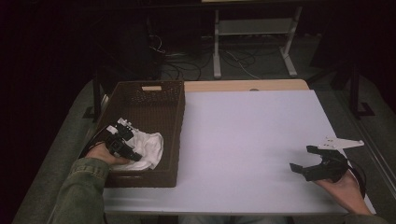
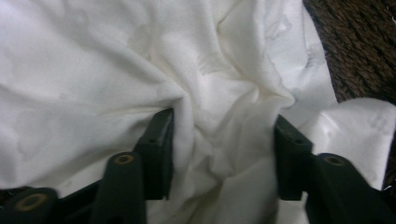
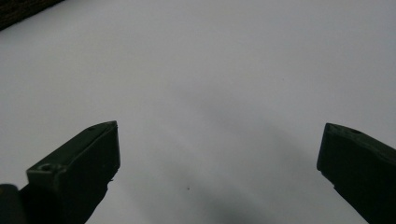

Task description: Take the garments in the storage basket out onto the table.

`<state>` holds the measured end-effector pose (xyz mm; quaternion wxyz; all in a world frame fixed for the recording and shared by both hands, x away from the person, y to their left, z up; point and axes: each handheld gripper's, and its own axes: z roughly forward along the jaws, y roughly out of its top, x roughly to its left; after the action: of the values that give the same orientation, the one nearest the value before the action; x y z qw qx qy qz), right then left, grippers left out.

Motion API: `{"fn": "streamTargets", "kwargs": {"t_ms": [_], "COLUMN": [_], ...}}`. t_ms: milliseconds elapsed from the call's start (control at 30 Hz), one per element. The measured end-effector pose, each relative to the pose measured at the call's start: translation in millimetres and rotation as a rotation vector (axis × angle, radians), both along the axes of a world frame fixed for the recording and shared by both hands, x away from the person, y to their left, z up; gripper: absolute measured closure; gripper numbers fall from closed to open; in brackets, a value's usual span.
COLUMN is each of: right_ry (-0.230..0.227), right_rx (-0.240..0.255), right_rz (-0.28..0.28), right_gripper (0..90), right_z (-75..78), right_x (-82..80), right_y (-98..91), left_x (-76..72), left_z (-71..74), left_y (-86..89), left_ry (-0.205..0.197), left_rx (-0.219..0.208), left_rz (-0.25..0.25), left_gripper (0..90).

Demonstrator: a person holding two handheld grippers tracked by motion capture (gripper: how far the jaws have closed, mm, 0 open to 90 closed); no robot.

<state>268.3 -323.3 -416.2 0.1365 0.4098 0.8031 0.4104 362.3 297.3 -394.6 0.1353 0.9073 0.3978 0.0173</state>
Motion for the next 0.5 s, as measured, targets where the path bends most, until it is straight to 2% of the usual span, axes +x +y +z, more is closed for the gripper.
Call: {"fn": "streamTargets", "kwargs": {"t_ms": [33, 67, 133, 267, 333, 400, 467, 500], "right_ry": [-0.001, -0.001, 0.000, 0.001, 0.000, -0.001, 0.000, 0.000], "right_rx": [-0.001, -0.001, -0.002, -0.002, 0.000, 0.001, 0.001, 0.001], "right_rz": [0.000, 0.000, 0.001, 0.000, -0.001, -0.002, -0.003, -0.003], "right_gripper": [0.0, 0.0, 0.0, 0.0, 0.0, 0.0, 0.0, 0.0], "right_z": [0.0, 0.0, -0.1, -0.1, 0.0, 0.1, 0.1, 0.1], "right_x": [0.0, 0.0, 0.0, 0.0, -0.1, -0.2, -0.2, -0.2], "right_y": [0.1, 0.1, 0.2, 0.1, -0.2, -0.4, -0.6, -0.6], "left_x": [0.0, 0.1, 0.3, 0.2, -0.7, -3.0, -6.0, -6.0], "left_z": [0.0, 0.5, 1.4, 5.3, 9.5, 14.7, 21.5, 21.5], "left_y": [0.0, 0.1, 0.4, 1.1, 1.4, 1.7, 3.1, 3.1], "left_ry": [0.000, -0.003, -0.002, -0.008, -0.034, -0.082, -0.124, -0.124], "left_rx": [0.000, -0.001, -0.007, -0.014, -0.016, -0.019, -0.041, -0.041], "left_rz": [0.000, -0.005, -0.006, 0.000, 0.010, 0.013, 0.010, 0.010], "left_gripper": [57.0, 57.0, 66.1, 73.7, 77.6, 78.5, 79.2, 79.5]}}
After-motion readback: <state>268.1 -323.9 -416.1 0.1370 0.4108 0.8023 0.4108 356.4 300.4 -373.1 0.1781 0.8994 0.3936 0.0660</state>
